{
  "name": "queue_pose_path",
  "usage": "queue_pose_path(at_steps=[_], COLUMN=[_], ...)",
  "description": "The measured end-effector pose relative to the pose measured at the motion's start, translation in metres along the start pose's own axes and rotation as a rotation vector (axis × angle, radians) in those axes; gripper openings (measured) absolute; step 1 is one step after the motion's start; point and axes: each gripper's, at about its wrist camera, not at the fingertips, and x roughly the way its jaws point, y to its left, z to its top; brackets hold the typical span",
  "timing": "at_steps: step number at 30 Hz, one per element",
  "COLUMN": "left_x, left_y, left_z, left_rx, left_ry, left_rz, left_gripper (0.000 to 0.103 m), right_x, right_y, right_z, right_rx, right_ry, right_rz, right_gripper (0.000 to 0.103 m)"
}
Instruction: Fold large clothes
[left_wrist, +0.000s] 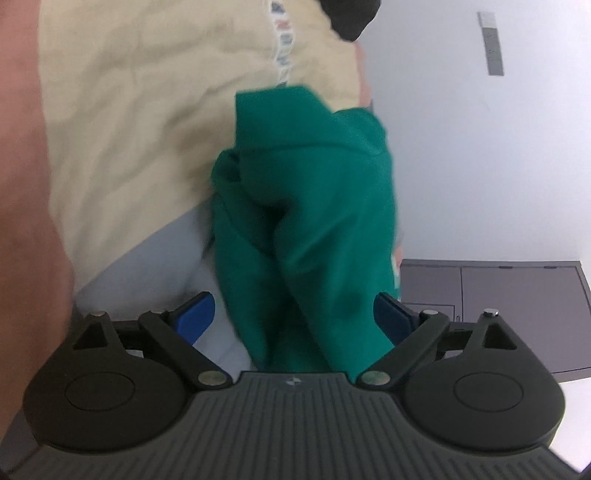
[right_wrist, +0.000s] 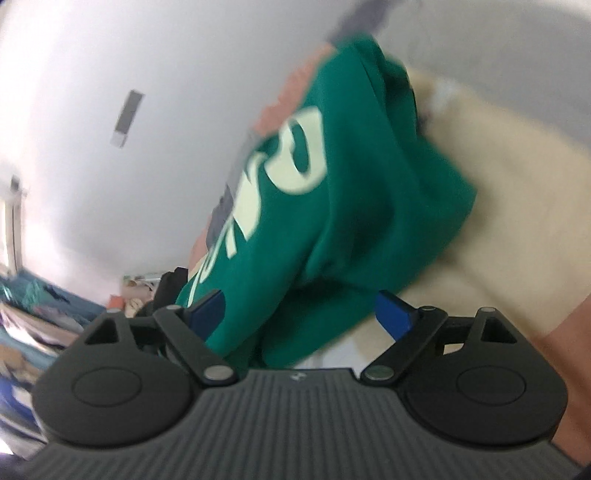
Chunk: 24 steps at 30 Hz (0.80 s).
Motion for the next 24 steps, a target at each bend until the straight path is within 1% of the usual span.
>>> queue_pose_path(at_steps=[3, 5, 7, 8, 11, 13, 14, 17, 20, 22, 24], left_x=[0.005, 0.007, 0.010, 0.011, 0.017, 0.017, 0.016, 0.015, 0.015, 0.015, 0.017], left_y=[0.000, 0.000, 0.001, 0.001, 0.000, 0.000, 0.000, -0.003, -0.007, -0.011, -0.015], left_z=[-0.001, 0.000, 0.001, 0.002, 0.008, 0.011, 0.011, 0.013, 0.012, 0.012, 0.012], left_rx=[0.018, 0.014, 0.017, 0.019, 0.005, 0.000, 0.002, -0.001, 0.004, 0.015, 0.030], left_ry=[-0.033, -0.052, -0.075, -0.082, -0.096, -0.094, -0.089, -0.085, -0.081, -0.078, -0.077], left_rz=[0.008, -0.005, -0.021, -0.031, -0.067, -0.106, -0.127, -0.186, -0.237, -0.271, -0.287], left_gripper=[0.099, 0.100, 0.101, 0.101, 0.101, 0.101, 0.101, 0.101, 0.102, 0.102, 0.103], right_x=[0.026, 0.041, 0.054, 0.058, 0.068, 0.075, 0.077, 0.079, 0.083, 0.093, 0.106], right_y=[-0.009, -0.015, -0.025, -0.026, -0.020, -0.015, -0.011, -0.003, 0.001, 0.004, 0.003], right_z=[0.001, 0.001, -0.003, -0.004, -0.006, -0.006, -0.007, -0.018, -0.033, -0.043, -0.054], right_rx=[0.111, 0.177, 0.278, 0.299, 0.309, 0.319, 0.318, 0.306, 0.335, 0.362, 0.415], right_ry=[0.015, 0.013, 0.009, 0.001, -0.051, -0.068, -0.062, 0.001, 0.045, 0.103, 0.172], right_rz=[0.024, 0.032, 0.026, 0.032, 0.037, 0.042, 0.049, 0.092, 0.105, 0.117, 0.126], right_gripper=[0.090, 0.091, 0.091, 0.096, 0.103, 0.103, 0.103, 0.103, 0.103, 0.103, 0.103])
